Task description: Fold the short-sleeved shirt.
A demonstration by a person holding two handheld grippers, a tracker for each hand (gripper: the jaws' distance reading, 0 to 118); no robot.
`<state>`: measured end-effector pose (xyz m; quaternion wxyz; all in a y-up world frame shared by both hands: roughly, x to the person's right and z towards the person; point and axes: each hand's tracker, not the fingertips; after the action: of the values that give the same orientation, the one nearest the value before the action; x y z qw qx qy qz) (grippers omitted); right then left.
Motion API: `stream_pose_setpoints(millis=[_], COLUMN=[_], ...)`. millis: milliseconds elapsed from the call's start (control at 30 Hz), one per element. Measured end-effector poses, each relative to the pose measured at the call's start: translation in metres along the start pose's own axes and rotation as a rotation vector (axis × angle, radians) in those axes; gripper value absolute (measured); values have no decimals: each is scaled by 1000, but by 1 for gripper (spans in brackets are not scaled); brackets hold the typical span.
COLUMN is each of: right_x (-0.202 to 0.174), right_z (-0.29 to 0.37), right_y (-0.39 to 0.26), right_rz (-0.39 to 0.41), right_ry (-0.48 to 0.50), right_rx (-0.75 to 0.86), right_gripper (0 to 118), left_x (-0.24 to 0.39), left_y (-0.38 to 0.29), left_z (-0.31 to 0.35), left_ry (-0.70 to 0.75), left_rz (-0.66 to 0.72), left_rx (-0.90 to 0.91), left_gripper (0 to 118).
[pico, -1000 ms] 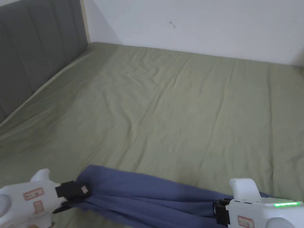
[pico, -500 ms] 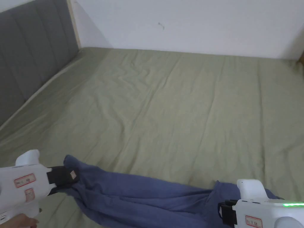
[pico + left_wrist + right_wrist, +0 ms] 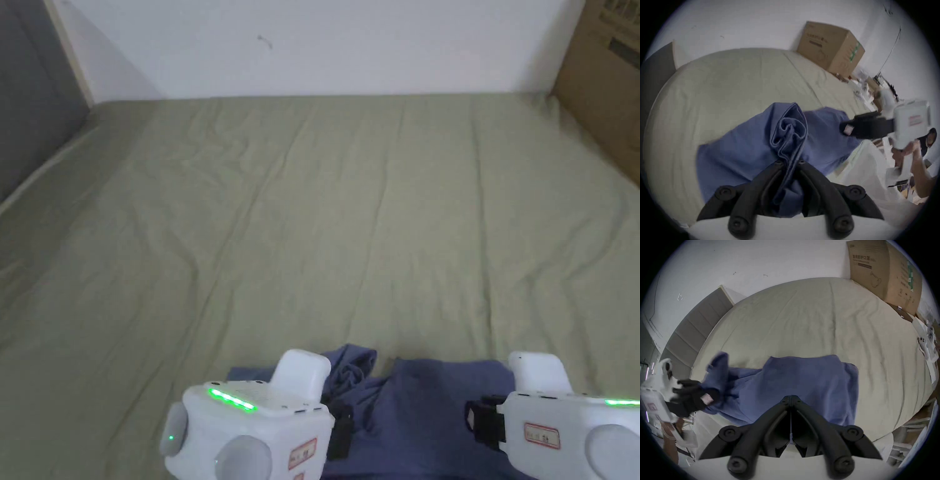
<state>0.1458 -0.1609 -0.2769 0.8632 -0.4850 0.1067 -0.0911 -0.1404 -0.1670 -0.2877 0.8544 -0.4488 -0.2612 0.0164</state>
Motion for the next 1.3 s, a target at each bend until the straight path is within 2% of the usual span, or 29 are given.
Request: stream_pose_setpoints(millis=[33, 67, 133, 167, 200, 233, 333, 367, 400, 433, 467, 500, 633, 767, 933, 1200, 1300], right_x=[4, 7, 13, 16, 17, 18, 18, 17, 17, 17, 19, 19, 17, 20, 23, 22, 19], right_z=[0, -2, -2, -1, 1, 2, 1, 1, 1, 2, 1, 1, 3, 4, 6, 10, 11], right_y=[-1, -2, -4, -5, -6, -6, -6, -6, -6, -6, -6, -6, -7, -7, -7, -9, -12], right_rz=[-2, -6, -12, -20, -29, -32, -41, -45, -49, -50, -50, -48, -47, -52, -65, -66, -59], right_ry=[-17, -31, -37, -34, -30, -28, -27, -23, -17, -13, -10, -6, 1, 3, -2, -2, 3], right_rx=[-4, -6, -6, -8, -7, -7, -3, -2, 0, 2, 4, 7, 14, 16, 20, 23, 19], right_gripper=[0, 0, 0, 0, 0, 0, 0, 0, 0, 0, 0, 0, 0, 0, 0, 0, 0], left_x=[2, 3, 4, 3, 1, -1, -13, -20, -29, -33, -40, -48, -70, -56, -11, 26, 30], left_y=[-4, -5, -7, -8, -6, -3, 5, 7, 8, 8, 7, 4, -6, -17, -25, -20, -17], left_z=[-12, -18, -26, -24, -18, -11, 30, 40, 49, 58, 62, 63, 42, 13, -19, -33, -26], left_ry=[-1, -4, -37, -41, -61, -79, -123, -150, -156, -155, -152, -95, 8, -97, -173, -135, -150], left_rz=[-8, -3, 31, 51, 70, 88, 172, 213, 273, 321, 353, 368, 388, 406, 329, 199, 191], left_rx=[-37, -51, -76, -81, -64, -43, 50, 82, 101, 115, 136, 175, 89, 5, -102, -143, -131], left_gripper=[12, 25, 80, 99, 109, 109, 104, 93, 60, 22, 1, 2, 2, 2, 2, 2, 2])
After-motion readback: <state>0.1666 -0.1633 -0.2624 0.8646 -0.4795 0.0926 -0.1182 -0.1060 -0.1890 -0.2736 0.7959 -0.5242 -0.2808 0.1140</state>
